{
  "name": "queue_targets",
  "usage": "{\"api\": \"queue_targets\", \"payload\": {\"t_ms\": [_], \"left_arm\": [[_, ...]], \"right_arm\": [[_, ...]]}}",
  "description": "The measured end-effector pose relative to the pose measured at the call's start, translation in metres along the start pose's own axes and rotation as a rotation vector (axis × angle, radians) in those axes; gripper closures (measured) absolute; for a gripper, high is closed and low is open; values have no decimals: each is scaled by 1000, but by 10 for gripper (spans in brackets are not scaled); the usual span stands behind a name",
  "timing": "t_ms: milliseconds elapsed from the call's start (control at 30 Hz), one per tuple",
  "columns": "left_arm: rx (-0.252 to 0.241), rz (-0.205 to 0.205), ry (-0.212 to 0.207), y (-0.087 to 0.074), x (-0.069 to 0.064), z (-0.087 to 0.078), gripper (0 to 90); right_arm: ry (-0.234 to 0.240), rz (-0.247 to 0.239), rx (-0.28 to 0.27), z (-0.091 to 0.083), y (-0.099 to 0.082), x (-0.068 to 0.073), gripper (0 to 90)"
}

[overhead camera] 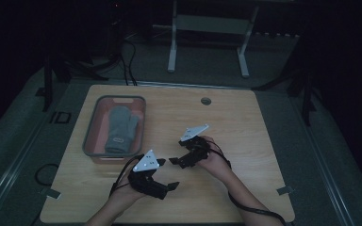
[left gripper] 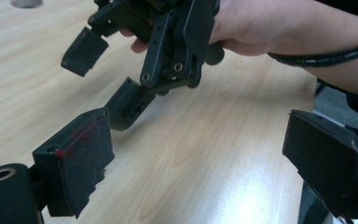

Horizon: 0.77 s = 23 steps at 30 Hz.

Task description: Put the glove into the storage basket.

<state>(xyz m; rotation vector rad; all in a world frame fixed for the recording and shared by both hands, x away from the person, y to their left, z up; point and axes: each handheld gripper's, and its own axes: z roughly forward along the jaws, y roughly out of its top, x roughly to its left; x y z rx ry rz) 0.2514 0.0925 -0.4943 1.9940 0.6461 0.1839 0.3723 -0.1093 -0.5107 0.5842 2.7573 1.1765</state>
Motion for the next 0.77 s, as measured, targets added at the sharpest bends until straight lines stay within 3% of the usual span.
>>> {"api": "queue_targets", "payload": {"t_ms": [300, 500, 767], "left_arm": [[50, -4, -40, -24, 0, 24, 87], [69, -32, -43, -33, 5, 30, 88], [69, -38, -33, -36, 8, 31, 87]], "right_arm": [[-14, 15, 14, -5, -28, -7, 152], [-17, 24, 46, -2, -43, -9, 149], [-19, 38, 39, -1, -50, -10, 149]]}}
